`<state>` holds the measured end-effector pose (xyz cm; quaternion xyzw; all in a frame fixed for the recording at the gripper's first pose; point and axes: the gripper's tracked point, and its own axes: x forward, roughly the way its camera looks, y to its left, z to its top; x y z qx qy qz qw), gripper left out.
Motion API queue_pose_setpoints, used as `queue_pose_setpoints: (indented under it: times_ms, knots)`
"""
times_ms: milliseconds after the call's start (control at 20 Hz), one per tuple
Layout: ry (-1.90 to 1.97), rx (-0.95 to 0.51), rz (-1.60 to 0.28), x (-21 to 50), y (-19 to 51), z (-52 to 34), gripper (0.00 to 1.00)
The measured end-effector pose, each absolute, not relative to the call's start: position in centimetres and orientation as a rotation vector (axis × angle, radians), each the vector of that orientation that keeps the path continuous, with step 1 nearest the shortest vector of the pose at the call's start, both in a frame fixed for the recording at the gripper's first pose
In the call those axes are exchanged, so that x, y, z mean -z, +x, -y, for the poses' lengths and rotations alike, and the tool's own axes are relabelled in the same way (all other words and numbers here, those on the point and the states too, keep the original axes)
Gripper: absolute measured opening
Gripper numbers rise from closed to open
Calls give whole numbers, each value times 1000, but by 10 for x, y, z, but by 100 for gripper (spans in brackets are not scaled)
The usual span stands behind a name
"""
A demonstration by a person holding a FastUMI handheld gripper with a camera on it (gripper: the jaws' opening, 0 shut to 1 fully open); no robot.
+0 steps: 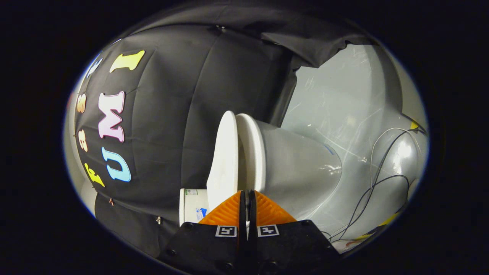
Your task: Open the toilet lid.
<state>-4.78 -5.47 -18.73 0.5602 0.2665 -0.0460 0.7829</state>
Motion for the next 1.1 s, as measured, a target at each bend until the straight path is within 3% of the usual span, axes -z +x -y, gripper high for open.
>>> queue_pose_setpoints:
  times_ms: [750,1100]
  knots:
    - [787,-41,-520,23,-30,-36,5]
    - [561,10,-490,-27,-23,-85,5]
